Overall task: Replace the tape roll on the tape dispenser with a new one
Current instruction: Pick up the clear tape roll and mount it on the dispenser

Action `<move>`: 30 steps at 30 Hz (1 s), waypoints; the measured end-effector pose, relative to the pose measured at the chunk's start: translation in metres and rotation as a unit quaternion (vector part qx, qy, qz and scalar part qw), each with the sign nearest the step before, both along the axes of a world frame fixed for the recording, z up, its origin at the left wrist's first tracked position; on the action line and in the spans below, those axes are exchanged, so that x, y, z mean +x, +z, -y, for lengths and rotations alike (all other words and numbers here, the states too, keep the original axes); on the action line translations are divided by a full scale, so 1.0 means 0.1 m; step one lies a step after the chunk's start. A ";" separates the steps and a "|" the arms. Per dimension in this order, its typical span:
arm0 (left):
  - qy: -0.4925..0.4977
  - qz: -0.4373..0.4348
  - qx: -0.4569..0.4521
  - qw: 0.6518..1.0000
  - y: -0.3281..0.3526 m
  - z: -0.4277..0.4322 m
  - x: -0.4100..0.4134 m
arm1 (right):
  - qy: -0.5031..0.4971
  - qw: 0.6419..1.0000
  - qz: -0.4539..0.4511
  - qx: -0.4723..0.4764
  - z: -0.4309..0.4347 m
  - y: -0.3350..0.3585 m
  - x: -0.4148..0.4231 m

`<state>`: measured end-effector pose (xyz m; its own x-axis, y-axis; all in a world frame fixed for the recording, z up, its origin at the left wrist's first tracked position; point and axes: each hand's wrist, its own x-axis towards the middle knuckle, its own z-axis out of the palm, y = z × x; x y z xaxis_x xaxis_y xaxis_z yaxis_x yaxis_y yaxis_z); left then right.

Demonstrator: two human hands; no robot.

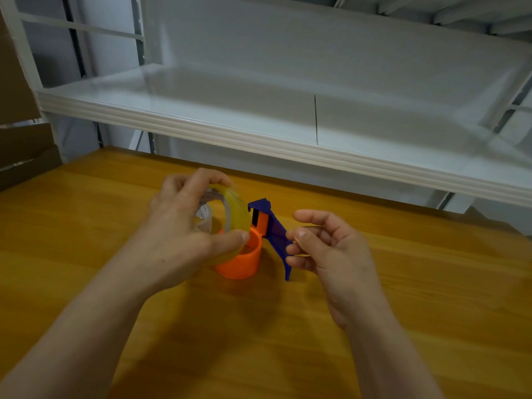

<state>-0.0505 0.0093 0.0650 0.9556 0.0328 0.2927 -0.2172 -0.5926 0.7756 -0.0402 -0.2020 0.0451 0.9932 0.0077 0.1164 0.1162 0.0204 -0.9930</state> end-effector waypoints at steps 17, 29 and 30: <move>-0.024 -0.085 0.187 0.978 0.27 0.34 0.37 | -0.002 0.999 -0.013 -0.035 -0.05 -0.07 0.04; 0.043 -0.054 0.101 0.992 0.05 0.21 0.27 | -0.069 0.992 0.032 -0.096 -0.02 -0.09 0.09; 0.045 -0.052 0.082 0.994 0.04 0.17 0.27 | -0.094 0.986 0.035 -0.137 0.02 -0.11 0.13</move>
